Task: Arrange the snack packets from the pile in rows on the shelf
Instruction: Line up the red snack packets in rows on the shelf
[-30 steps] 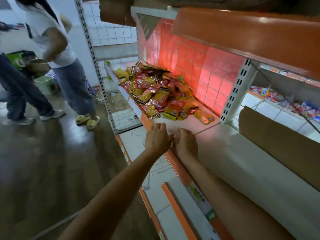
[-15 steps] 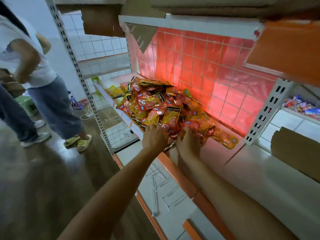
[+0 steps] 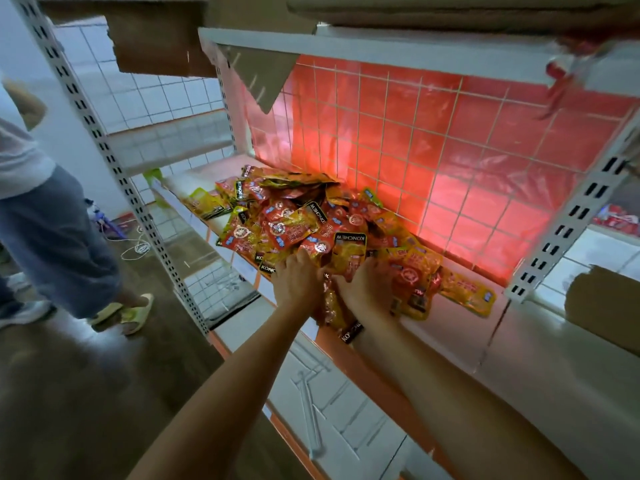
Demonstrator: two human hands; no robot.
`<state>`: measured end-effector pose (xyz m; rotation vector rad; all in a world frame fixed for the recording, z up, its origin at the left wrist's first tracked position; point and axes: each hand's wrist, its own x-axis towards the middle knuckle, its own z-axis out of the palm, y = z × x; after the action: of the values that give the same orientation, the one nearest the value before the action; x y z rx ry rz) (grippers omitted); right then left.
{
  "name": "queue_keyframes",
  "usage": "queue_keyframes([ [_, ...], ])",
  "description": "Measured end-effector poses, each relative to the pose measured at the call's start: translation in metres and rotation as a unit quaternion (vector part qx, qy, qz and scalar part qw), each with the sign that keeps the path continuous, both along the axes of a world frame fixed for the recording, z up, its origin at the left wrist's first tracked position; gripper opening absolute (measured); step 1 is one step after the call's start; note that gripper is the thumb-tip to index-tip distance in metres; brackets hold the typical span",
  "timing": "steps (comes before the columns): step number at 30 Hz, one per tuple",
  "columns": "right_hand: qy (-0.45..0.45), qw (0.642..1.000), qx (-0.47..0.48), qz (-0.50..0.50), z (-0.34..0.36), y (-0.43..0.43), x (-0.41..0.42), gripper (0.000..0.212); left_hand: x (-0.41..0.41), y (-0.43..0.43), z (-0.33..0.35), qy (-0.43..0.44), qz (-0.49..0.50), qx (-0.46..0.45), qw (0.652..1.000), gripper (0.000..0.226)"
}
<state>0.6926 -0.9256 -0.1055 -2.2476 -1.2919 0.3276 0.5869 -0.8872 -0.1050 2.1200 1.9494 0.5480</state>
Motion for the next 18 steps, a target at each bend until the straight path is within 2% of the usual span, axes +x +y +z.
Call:
queue_keyframes([
  [5, 0.017, 0.999, 0.026, -0.023, -0.004, 0.004, 0.000, 0.066, 0.001, 0.006, -0.003, -0.023, 0.030, 0.014, 0.999, 0.067],
  [9, 0.050, 0.993, 0.093, -0.047, -0.003, 0.002, -0.002, 0.054, 0.002, 0.002, -0.001, -0.102, 0.008, 0.033, 0.994, 0.087],
  [14, 0.091, 0.971, 0.217, -0.049, 0.006, -0.002, -0.001, 0.047, 0.007, -0.005, 0.006, -0.149, -0.005, 0.077, 0.986, 0.063],
  [18, 0.170, 0.952, 0.239, -0.085, 0.016, -0.013, 0.017, 0.046, 0.019, -0.007, 0.014, -0.250, -0.047, 0.099, 0.962, 0.047],
])
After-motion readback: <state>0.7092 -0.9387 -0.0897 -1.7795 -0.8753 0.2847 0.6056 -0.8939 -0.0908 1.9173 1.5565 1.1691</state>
